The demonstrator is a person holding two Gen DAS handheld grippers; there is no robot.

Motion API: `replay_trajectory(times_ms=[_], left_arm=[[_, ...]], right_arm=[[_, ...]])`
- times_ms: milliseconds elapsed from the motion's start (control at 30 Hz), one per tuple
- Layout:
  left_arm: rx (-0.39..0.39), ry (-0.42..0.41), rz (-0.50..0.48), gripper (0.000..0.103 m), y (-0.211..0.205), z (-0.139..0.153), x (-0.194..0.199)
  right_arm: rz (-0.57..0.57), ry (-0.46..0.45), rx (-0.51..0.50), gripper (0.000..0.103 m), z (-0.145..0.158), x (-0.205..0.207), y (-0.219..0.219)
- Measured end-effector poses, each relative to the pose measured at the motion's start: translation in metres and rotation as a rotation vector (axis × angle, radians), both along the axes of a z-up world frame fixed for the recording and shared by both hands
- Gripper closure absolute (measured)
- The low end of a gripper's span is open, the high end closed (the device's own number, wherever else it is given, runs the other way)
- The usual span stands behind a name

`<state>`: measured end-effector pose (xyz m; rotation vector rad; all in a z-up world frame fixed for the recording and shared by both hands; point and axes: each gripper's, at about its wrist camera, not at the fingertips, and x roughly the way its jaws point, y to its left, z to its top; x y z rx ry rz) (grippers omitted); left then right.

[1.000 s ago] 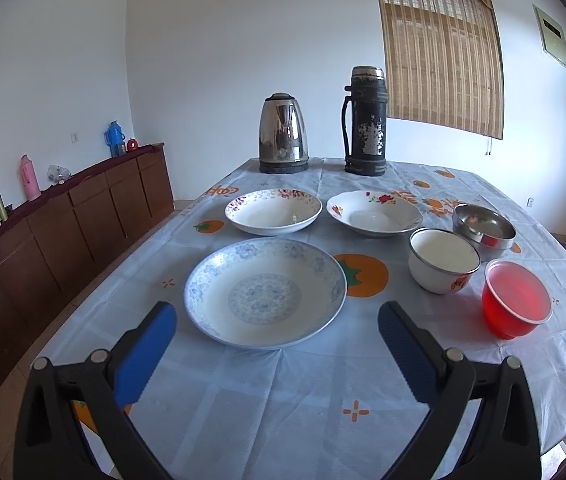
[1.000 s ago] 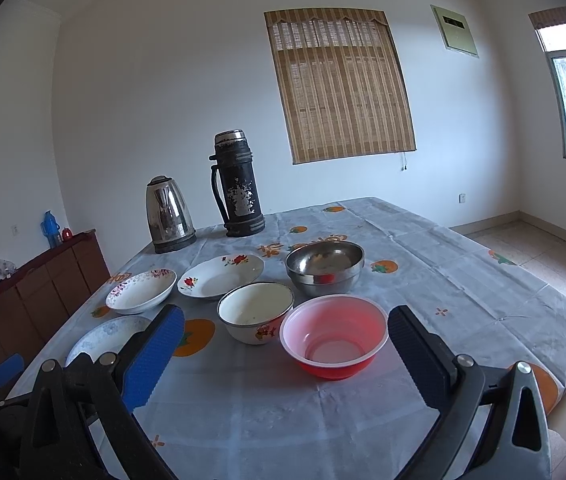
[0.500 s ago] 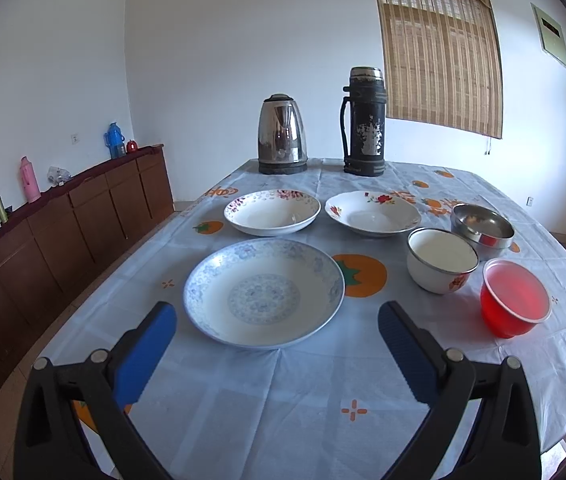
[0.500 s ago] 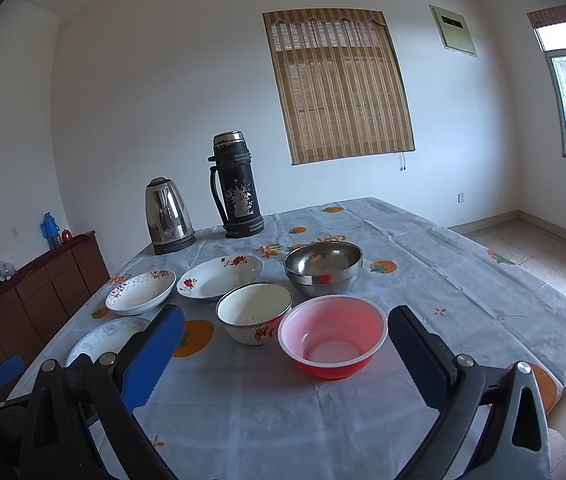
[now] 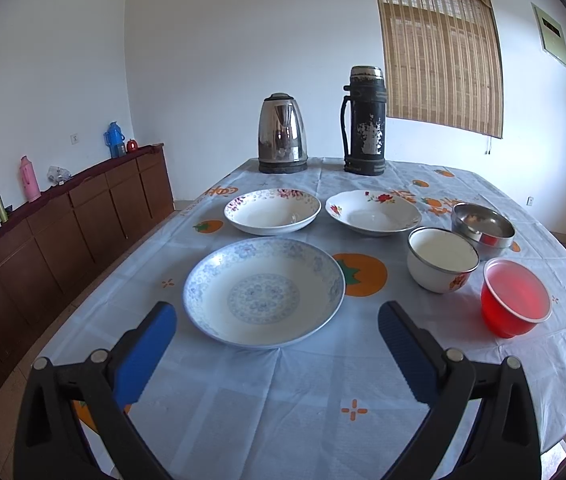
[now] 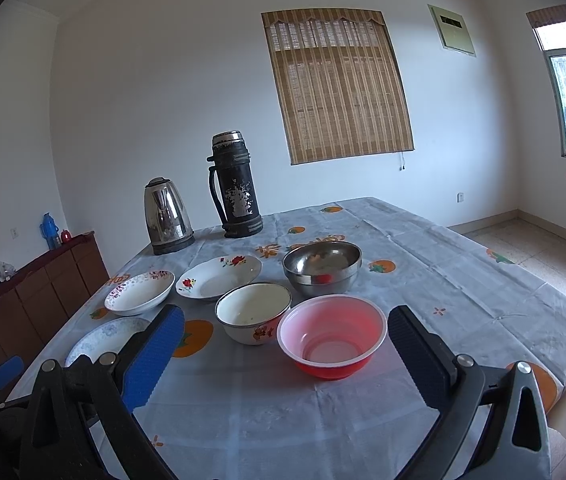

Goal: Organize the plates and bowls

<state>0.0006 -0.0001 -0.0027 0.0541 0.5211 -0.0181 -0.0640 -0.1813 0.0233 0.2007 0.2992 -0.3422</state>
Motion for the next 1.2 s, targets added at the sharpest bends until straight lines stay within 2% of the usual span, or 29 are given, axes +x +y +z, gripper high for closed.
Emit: replay_trajectory(times_ms=[1200], left_arm=[[0.002,0.004,0.002,0.0,-0.0009,0.0011,0.0013]], right_arm=[[0.0,0.003,0.0,0.001,-0.0008,0.0017,0.0]])
